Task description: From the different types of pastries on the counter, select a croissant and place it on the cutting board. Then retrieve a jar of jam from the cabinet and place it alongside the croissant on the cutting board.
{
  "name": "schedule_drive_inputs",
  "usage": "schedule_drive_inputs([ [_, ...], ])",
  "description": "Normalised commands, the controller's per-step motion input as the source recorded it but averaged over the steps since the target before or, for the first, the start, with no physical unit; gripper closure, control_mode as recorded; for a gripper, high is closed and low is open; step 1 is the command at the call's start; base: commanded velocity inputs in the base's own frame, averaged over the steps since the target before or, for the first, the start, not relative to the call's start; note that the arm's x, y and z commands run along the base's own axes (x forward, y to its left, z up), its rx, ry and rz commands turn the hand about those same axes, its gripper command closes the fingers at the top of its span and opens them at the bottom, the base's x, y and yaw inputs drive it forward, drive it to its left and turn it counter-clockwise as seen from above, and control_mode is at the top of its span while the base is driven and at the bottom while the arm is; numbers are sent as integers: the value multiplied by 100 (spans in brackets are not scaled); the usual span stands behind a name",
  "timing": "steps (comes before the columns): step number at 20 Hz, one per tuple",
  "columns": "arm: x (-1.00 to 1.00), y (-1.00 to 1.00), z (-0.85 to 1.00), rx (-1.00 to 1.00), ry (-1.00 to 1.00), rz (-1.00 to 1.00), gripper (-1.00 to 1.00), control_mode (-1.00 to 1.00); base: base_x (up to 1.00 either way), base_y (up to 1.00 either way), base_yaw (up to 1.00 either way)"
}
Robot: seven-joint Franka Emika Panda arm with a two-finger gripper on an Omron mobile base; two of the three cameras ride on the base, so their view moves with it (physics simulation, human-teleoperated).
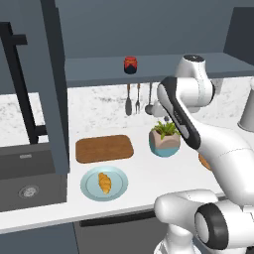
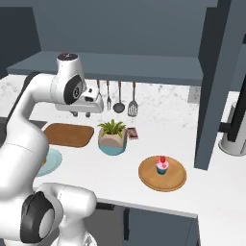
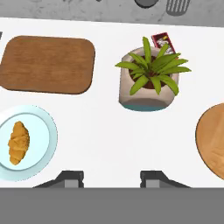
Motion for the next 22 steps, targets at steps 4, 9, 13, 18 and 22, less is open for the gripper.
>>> schedule_drive_inputs([
  [4, 0, 11, -8, -1, 5, 0, -100, -100, 0, 0, 0],
  [9, 0, 31, -47, -8, 5, 0, -100, -100, 0, 0, 0],
  [13, 0, 38, -77, -12, 0, 0, -100, -100, 0, 0, 0],
  [18, 0, 42, -71, 6, 1, 0, -100, -100, 0, 0, 0],
  [22, 0, 51, -61, 14, 1, 0, -100, -100, 0, 0, 0],
])
